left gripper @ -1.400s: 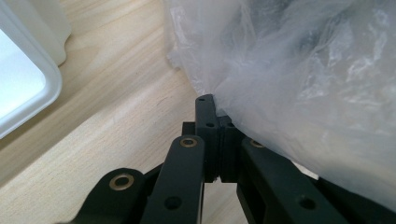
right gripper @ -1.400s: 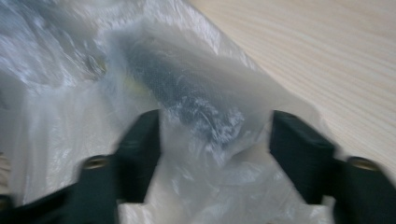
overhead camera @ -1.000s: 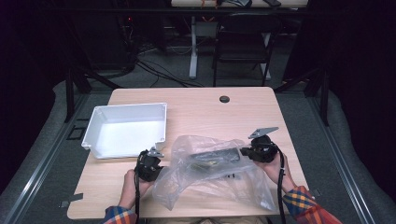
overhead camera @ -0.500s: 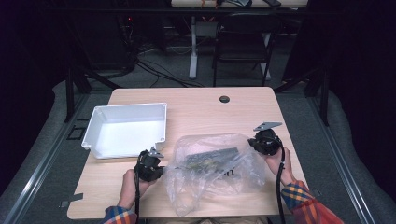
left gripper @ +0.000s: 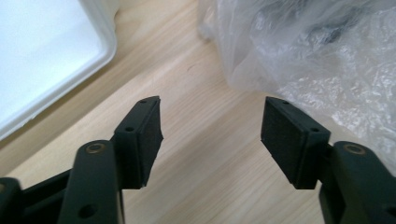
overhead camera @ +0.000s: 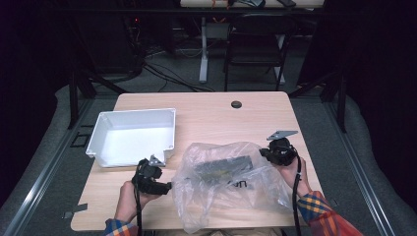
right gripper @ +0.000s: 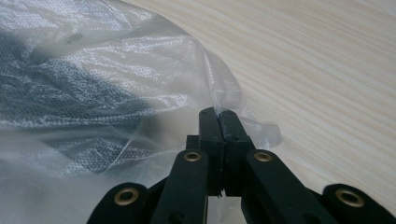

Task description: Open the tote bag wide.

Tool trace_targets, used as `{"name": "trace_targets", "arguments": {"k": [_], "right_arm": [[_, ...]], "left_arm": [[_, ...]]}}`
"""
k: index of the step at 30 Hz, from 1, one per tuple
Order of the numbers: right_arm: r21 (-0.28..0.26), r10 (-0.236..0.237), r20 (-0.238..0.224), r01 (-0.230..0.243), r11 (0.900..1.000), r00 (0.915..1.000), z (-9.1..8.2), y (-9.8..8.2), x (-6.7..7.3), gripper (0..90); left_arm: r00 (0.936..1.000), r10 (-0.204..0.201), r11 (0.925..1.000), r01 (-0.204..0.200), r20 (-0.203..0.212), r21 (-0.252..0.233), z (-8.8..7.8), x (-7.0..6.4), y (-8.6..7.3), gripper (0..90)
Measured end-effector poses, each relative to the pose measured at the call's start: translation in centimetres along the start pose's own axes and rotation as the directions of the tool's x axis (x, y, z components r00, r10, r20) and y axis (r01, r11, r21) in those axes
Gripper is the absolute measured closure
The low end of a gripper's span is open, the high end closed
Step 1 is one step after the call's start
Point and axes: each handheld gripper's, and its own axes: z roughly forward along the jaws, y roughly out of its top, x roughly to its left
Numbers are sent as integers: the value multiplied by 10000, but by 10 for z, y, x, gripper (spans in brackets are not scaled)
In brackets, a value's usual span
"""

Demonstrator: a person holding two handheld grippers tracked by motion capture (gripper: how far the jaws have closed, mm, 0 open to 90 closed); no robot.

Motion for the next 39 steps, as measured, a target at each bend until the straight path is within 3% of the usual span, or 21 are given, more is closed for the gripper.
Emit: {"name": "trace_targets", "arguments": {"k": [5,8,10,14,17,19,22,23,24,28,30,36,39], "right_arm": [[31,120,6,-120,9999,9999,-1,-3,-4,898],[61,115,-19,-115,9999,9999,-1,-3,-3,898],[12,121,-47,-121,9999,9999,-1,-3,-2,897],[-31,31,-117,-32,10000,9999,-1,-1,0,897],[-137,-18,-214,15,9999,9998,0,0,3,897],[-186,-147,-280,142,9997,9995,-1,1,6,896],[-225,-252,-376,243,9995,9990,0,2,8,896],[-252,-285,-428,275,9993,9987,0,2,8,896],[-203,-333,-428,324,9993,9985,1,2,9,896],[-137,-415,-491,409,9991,9979,5,3,10,895],[-86,-498,-524,494,9987,9974,6,3,10,892],[-90,-465,-483,462,9989,9977,6,3,12,823],[-201,-368,-602,356,9992,9975,-2,6,11,634]], "left_arm": [[9994,-328,9994,328,-86,60,-5,11,-7,322],[9977,-657,9974,652,-158,-296,-16,18,-11,301],[9966,-825,9937,823,8,-766,-24,20,-11,283],[9966,-367,9841,489,742,-1706,-32,3,0,258],[9924,249,9844,-33,1209,-1757,-24,-12,13,256],[9911,489,9846,-270,1240,-1726,-14,-18,20,267],[9896,778,9846,-571,1212,-1654,1,-22,31,349],[9883,878,9846,-671,1249,-1612,4,-22,33,439],[9867,997,9843,-789,1284,-1577,7,-22,34,473],[9878,1049,9853,-876,1154,-1464,16,-24,38,813],[9900,964,9868,-815,1032,-1399,19,-23,39,891],[9977,264,9873,-162,626,-1579,20,-19,41,900],[9988,26,9879,52,498,-1548,19,-17,42,900]]}}
